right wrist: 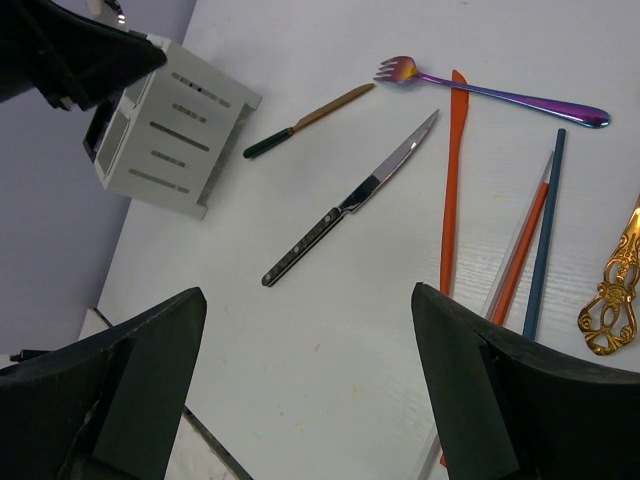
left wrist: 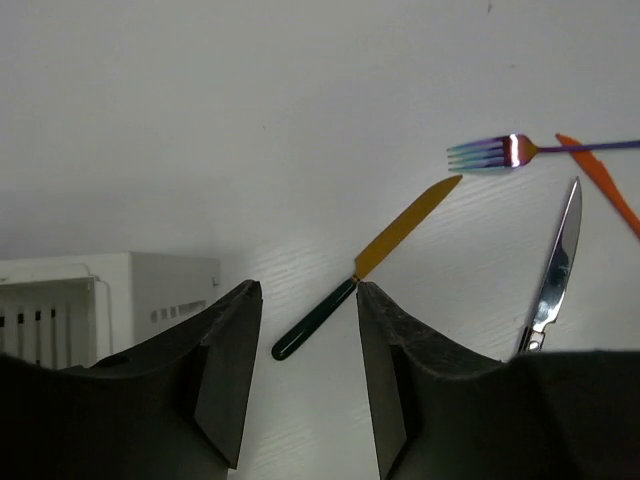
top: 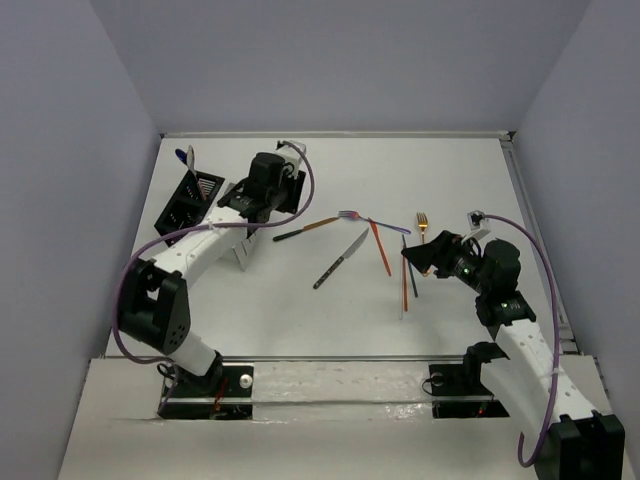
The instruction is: Sort the eating utensils into containers
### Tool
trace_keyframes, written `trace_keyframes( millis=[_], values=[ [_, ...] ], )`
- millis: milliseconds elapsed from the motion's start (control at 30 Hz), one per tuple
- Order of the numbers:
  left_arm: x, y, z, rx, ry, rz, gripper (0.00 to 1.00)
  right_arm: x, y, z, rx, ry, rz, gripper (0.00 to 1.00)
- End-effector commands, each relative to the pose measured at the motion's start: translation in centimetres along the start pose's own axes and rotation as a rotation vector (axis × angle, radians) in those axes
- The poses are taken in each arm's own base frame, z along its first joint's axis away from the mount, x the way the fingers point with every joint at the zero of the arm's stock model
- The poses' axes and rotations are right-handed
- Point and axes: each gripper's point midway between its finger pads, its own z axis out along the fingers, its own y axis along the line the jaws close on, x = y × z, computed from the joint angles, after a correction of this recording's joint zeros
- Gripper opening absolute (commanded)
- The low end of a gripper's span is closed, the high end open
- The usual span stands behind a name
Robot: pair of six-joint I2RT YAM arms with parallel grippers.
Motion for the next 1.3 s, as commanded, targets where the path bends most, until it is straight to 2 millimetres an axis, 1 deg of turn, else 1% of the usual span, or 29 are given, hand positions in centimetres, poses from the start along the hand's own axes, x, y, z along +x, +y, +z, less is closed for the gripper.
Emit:
trace_keyframes(
  millis=[0, 33, 100, 133, 200, 233, 267, 333, 367, 500, 533, 567, 767, 1000, 1100, 1133, 1233, 1267],
  values=[
    [5.6, -1.7, 1.9, 0.047, 0.202, 0.101, 0.42, -0.7, 0.7, 0.0, -0.032, -0.035, -0.039, 0.89],
    [5.9, -2.1, 2.2, 0.050, 0.216, 0.121, 0.42, -0.7, 0.7, 0.1, -0.031, -0.034, -0.038, 0.89],
    [6.7, -2.1, 2.9, 0.047, 0.248, 0.130, 0.42, -0.7, 0.7, 0.0, -0.032, -0.035, -0.039, 0.89],
    [7.3, -2.1, 3.7, 0.046, 0.268, 0.137, 0.42, -0.7, 0.8, 0.0, -0.033, -0.034, -0.039, 0.89],
    [8.0, -2.2, 4.3, 0.053, 0.301, 0.144, 0.42, -0.7, 0.9, 0.0, -0.038, -0.035, -0.041, 0.89],
    [8.7, -2.4, 5.2, 0.059, 0.327, 0.148, 0.41, -0.7, 0.9, 0.0, -0.038, -0.033, -0.040, 0.89],
    [9.2, -2.4, 5.4, 0.064, 0.346, 0.153, 0.41, -0.7, 0.9, 0.0, -0.038, -0.033, -0.040, 0.89],
    [9.8, -2.4, 6.0, 0.062, 0.361, 0.160, 0.41, -0.6, 0.9, -0.1, -0.039, -0.034, -0.041, 0.89],
    [9.7, -2.1, 6.3, 0.042, 0.352, 0.169, 0.41, -0.6, 0.9, -0.1, -0.039, -0.034, -0.041, 0.89],
    [9.5, -1.7, 6.8, 0.021, 0.342, 0.175, 0.41, -0.7, 1.0, -0.1, -0.043, -0.036, -0.043, 0.89],
    [9.6, -1.3, 7.0, 0.015, 0.347, 0.168, 0.41, -0.7, 1.1, -0.1, -0.043, -0.037, -0.043, 0.89],
    [9.7, -1.3, 7.1, 0.015, 0.350, 0.168, 0.41, -0.7, 1.0, -0.1, -0.043, -0.036, -0.042, 0.89],
    [11.5, -1.7, 7.7, 0.044, 0.404, 0.174, 0.40, -0.7, 1.0, -0.1, -0.041, -0.034, -0.040, 0.89],
    [13.7, -1.6, 8.4, 0.039, 0.464, 0.182, 0.39, -0.7, 1.1, -0.1, -0.043, -0.037, -0.043, 0.89],
    [13.8, -1.5, 8.4, 0.037, 0.468, 0.180, 0.39, -0.7, 1.0, -0.1, -0.042, -0.035, -0.041, 0.89],
    [14.0, -1.6, 8.5, 0.038, 0.471, 0.180, 0.36, -0.7, 1.0, -0.1, -0.043, -0.036, -0.042, 0.89],
    [14.4, -1.6, 8.5, 0.043, 0.484, 0.180, 0.32, -0.7, 1.0, -0.1, -0.042, -0.035, -0.041, 0.89],
    [14.6, -1.6, 8.5, 0.043, 0.490, 0.180, 0.28, -0.7, 0.9, -0.1, -0.040, -0.035, -0.040, 0.89]
  ],
)
